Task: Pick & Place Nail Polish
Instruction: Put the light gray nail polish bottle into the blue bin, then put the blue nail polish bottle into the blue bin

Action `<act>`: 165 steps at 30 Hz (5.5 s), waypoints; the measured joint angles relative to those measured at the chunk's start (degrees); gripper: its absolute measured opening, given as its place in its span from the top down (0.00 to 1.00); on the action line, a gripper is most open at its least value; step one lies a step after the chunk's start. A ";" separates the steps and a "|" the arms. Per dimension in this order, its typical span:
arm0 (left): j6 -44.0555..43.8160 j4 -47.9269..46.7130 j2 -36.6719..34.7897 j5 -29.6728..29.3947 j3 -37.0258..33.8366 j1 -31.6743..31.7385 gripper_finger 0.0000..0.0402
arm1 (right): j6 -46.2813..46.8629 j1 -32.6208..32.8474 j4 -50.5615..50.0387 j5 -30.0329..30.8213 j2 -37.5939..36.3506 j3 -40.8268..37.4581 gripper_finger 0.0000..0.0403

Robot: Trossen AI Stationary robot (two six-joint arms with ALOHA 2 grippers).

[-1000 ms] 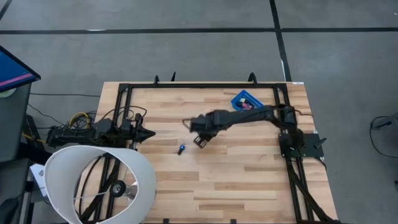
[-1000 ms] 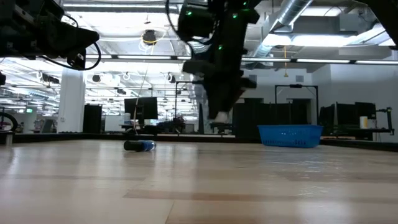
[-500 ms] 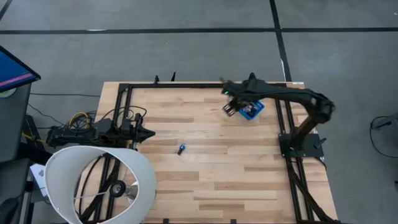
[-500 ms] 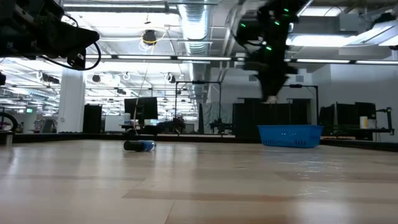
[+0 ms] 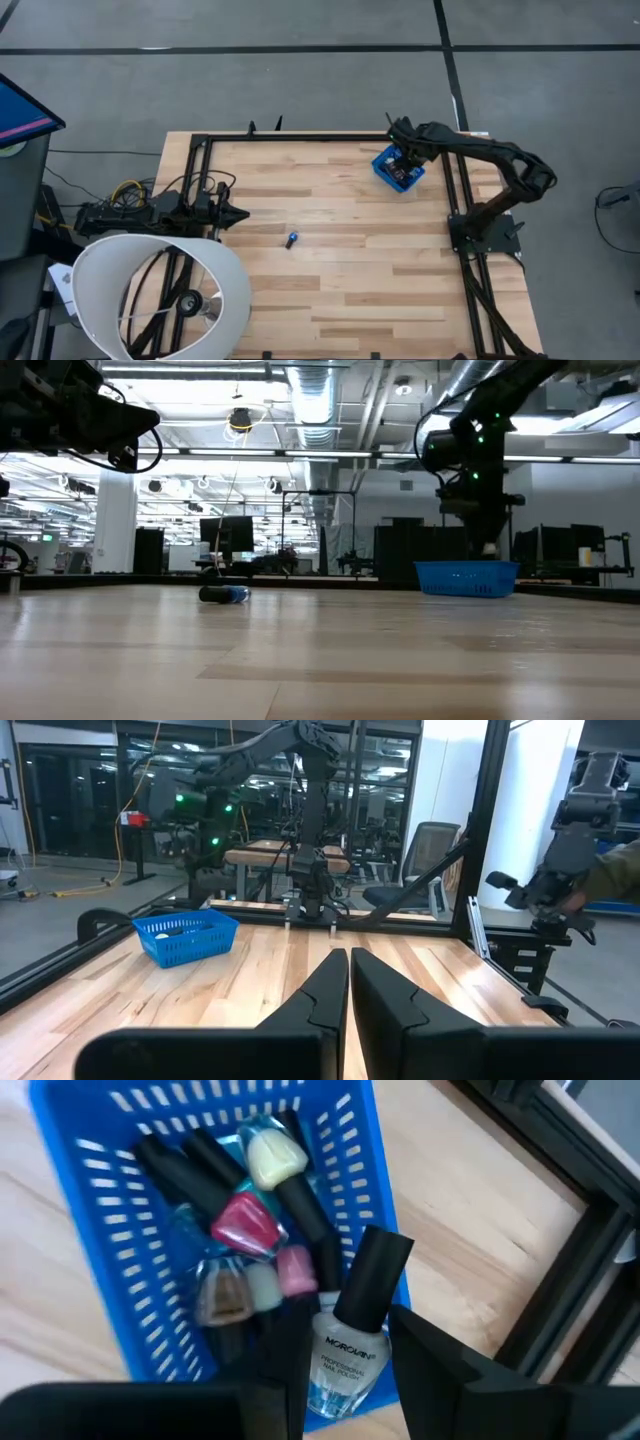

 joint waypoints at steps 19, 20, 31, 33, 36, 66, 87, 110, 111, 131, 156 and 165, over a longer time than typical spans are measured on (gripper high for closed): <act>0.00 0.00 0.00 0.01 0.00 -0.02 0.97 | -11.65 -1.44 7.76 0.79 1.79 -6.86 0.74; -0.01 0.00 0.00 0.00 0.00 0.00 0.97 | -12.16 -1.44 7.85 0.82 2.30 -6.85 0.73; 0.00 0.00 0.00 0.01 0.00 -0.02 0.97 | -12.63 -1.40 7.61 0.91 5.59 -6.78 0.55; 0.00 0.00 0.00 -0.01 0.00 -0.02 0.97 | -12.61 -1.40 7.02 0.90 5.61 -6.24 0.52; -0.01 -0.02 0.00 0.00 0.00 -0.01 0.97 | -12.57 -1.40 5.21 0.93 5.61 -4.37 0.47; 0.00 0.00 0.00 0.01 0.00 -0.02 0.97 | -19.96 32.10 35.68 -15.34 3.75 11.68 0.47; -0.01 -0.01 0.00 0.00 0.00 0.00 0.97 | -30.97 33.99 33.53 -36.42 30.06 41.45 0.48; 0.00 0.00 0.00 -0.01 0.02 -0.01 0.97 | -47.19 35.29 23.91 -41.31 45.90 49.84 0.48; 0.00 0.00 0.00 -0.01 0.02 0.00 0.97 | -47.63 35.30 24.09 -41.31 45.83 49.46 0.48; 0.00 0.01 0.00 0.00 0.00 0.00 0.97 | -51.02 34.86 24.09 -41.30 53.08 49.35 0.48; 0.00 0.00 0.00 0.01 0.00 -0.01 0.97 | -45.12 34.16 22.13 -39.35 54.02 49.43 0.74; 0.00 0.00 0.00 0.01 0.00 -0.02 0.97 | -40.42 32.73 19.96 -39.52 51.48 49.13 0.75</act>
